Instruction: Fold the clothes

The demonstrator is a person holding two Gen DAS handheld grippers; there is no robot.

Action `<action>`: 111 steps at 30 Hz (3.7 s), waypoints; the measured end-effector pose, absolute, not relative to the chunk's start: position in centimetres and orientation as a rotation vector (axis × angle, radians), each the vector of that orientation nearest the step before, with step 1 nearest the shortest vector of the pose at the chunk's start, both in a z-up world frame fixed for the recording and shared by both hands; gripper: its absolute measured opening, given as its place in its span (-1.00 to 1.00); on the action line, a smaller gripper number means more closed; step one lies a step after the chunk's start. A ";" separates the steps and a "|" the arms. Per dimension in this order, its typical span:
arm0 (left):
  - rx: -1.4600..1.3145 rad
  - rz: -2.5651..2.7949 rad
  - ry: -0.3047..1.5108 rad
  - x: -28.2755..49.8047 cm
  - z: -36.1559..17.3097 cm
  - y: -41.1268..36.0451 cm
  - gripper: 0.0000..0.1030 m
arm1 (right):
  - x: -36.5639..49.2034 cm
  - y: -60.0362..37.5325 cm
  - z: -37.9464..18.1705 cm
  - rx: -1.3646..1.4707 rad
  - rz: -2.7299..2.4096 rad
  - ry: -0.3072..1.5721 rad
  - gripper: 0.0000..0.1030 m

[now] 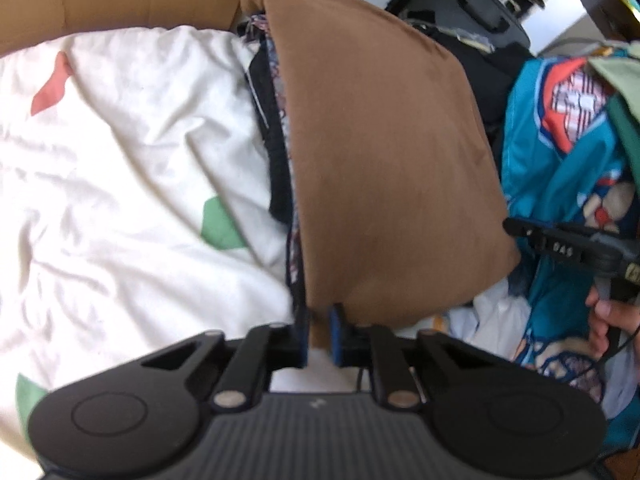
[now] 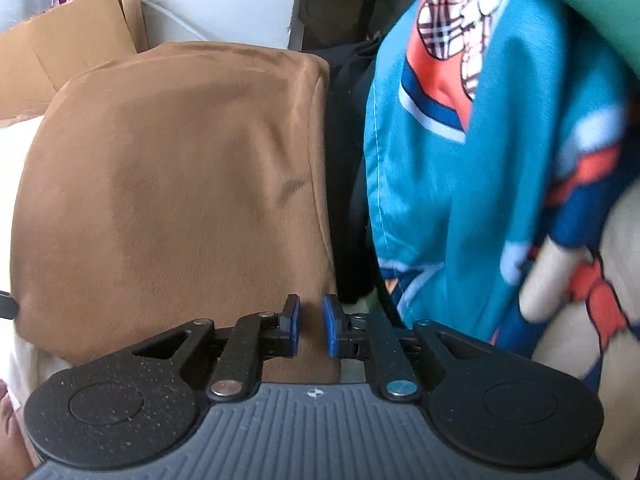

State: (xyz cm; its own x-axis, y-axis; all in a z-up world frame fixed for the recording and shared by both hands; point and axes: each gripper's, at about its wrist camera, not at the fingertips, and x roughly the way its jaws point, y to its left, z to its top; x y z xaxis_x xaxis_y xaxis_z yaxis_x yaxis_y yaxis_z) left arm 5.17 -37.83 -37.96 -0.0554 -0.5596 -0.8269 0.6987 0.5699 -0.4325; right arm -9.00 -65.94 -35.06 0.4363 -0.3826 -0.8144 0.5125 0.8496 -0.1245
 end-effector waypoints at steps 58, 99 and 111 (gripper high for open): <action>0.240 -0.483 1.088 10.7 1.5 -16.0 0.99 | -9.3 -53.2 -4.1 0.520 -0.498 0.907 0.95; -0.008 -0.079 1.069 1.0 3.4 4.2 0.99 | -1.1 -28.0 3.2 0.185 -0.094 1.014 0.95; -0.040 0.001 1.103 -1.1 -0.4 2.0 0.99 | -1.2 -24.7 0.3 0.123 -0.042 1.054 0.95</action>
